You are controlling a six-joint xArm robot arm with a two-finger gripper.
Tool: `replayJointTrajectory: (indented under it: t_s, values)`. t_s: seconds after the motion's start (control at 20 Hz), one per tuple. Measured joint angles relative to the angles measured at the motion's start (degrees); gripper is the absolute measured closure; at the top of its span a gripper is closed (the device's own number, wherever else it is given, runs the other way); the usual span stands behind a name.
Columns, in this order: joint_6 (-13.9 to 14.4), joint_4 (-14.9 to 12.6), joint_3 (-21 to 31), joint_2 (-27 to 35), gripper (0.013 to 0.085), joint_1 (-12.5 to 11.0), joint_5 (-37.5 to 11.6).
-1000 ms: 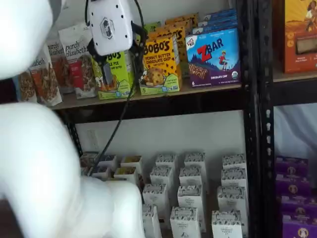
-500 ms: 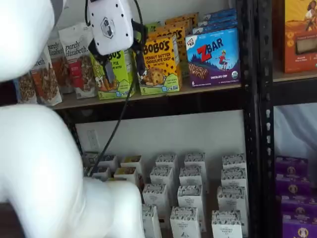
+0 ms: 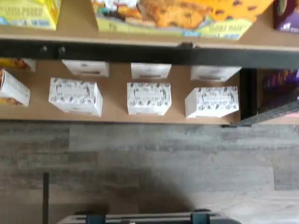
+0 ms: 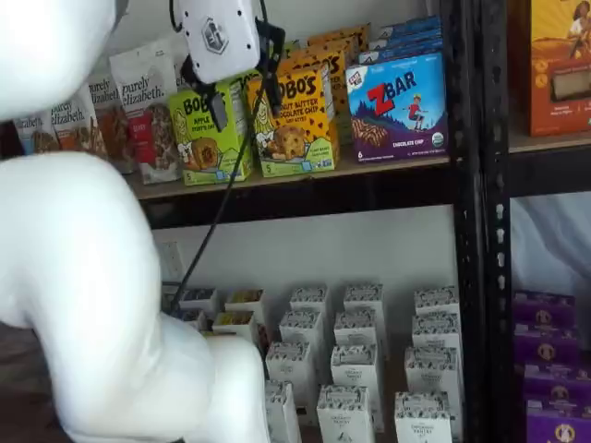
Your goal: Pick up the orange box on the top shelf, the fifth box from the left
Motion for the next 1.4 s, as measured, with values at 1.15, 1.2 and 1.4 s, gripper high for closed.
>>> replayJointTrajectory:
  t_s: [1.15, 1.2, 1.4]
  values:
    - [-0.87, 2.72, -11.08, 15.65, 0.013, -1.8, -9.16]
    - [-0.88, 2.68, -11.28, 15.96, 0.013, -1.82, -9.28]
    - [-0.97, 2.75, -12.17, 17.41, 0.013, -1.92, -9.75]
